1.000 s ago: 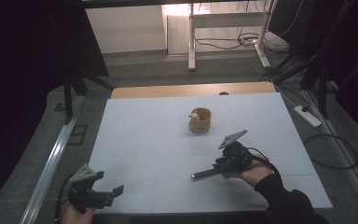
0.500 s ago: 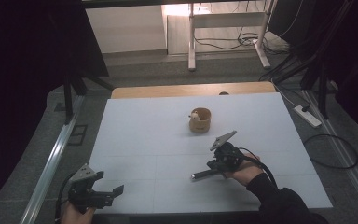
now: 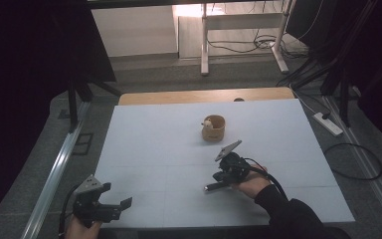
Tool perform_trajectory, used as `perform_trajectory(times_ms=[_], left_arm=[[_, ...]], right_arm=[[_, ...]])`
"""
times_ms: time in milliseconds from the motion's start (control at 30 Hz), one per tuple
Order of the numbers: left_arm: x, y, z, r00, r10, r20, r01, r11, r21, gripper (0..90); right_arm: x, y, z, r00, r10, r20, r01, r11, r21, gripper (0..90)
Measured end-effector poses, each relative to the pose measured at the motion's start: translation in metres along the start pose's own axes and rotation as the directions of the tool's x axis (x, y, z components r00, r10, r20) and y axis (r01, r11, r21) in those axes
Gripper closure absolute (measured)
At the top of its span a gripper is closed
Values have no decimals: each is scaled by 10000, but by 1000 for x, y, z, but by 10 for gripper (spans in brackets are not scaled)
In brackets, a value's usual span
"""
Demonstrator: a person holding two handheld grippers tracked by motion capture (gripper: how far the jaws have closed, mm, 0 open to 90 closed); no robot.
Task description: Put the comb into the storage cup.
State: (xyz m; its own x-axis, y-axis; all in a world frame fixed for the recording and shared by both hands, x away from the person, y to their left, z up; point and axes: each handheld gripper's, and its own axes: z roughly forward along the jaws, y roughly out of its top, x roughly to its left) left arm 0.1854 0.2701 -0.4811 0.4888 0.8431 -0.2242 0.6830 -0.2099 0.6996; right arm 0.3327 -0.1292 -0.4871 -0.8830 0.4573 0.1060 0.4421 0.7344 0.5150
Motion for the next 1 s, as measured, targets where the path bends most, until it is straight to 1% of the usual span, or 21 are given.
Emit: perform_trajectory(times_ms=[533,767,1000], left_arm=[[0,0,0,10000,37,-6,-37,10000,38,22],[0,0,0,10000,2,4,-2,10000,15,23],[0,0,0,10000,5,2,-5,10000,15,23]], right_arm=[[7,5,20,9999,-135,105,132,9996,261,900],[11,3,21,9999,-150,20,149,9990,430,900],[17,-2,21,9996,-287,-22,287,9975,639,900]])
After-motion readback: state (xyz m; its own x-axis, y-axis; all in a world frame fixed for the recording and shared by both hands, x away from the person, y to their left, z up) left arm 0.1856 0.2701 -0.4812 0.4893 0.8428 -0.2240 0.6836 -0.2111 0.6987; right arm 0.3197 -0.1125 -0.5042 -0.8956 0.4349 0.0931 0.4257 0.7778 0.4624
